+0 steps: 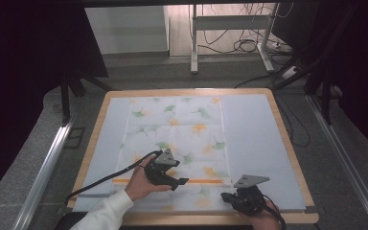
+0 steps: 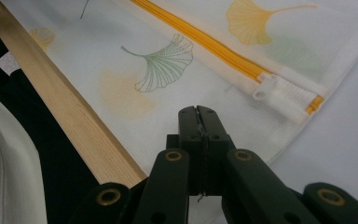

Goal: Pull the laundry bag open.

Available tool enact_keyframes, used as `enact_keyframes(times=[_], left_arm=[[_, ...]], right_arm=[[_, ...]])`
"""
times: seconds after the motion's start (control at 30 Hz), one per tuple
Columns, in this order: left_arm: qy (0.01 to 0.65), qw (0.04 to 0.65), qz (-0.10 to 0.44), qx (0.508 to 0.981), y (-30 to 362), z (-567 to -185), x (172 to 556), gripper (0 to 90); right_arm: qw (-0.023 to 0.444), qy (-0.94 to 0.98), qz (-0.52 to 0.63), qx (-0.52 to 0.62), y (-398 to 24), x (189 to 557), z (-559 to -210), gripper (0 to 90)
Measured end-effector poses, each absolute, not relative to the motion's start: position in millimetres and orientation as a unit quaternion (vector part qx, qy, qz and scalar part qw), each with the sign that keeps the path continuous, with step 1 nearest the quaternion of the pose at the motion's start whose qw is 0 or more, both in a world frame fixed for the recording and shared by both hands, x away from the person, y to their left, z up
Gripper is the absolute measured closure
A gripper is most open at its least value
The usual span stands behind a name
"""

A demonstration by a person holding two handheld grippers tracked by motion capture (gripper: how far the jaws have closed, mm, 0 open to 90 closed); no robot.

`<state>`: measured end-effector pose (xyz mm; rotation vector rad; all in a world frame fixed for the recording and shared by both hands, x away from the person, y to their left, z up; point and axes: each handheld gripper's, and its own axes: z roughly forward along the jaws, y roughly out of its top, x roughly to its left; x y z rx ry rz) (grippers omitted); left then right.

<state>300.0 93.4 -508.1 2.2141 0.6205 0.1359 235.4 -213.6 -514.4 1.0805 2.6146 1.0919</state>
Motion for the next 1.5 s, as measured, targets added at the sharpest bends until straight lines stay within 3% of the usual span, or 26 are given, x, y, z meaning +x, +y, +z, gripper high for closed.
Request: enact_keyframes(times=[0.4, 0.77, 1.1, 1.5], left_arm=[[0.201, 0.389, 0.068, 0.897, 58.4, -503.9, 298.8, 27.8], [0.222, 0.419, 0.041, 0.88, 55.9, -502.0, 306.9, 29.9], [0.166, 0.384, 0.068, 0.906, 26.0, -495.4, 300.8, 29.9], [0.183, 0.402, 0.049, 0.896, 19.9, -498.6, 308.7, 33.4]], right_arm=[[0.057, 0.861, 0.351, 0.363, -217.2, 233.6, -517.5, 89.2], [0.05, 0.863, 0.348, 0.363, -213.7, 235.5, -520.5, 89.2], [0.052, 0.867, 0.343, 0.357, -212.3, 237.2, -520.9, 89.3], [0.052, 0.867, 0.344, 0.357, -210.4, 237.8, -521.2, 89.3]])
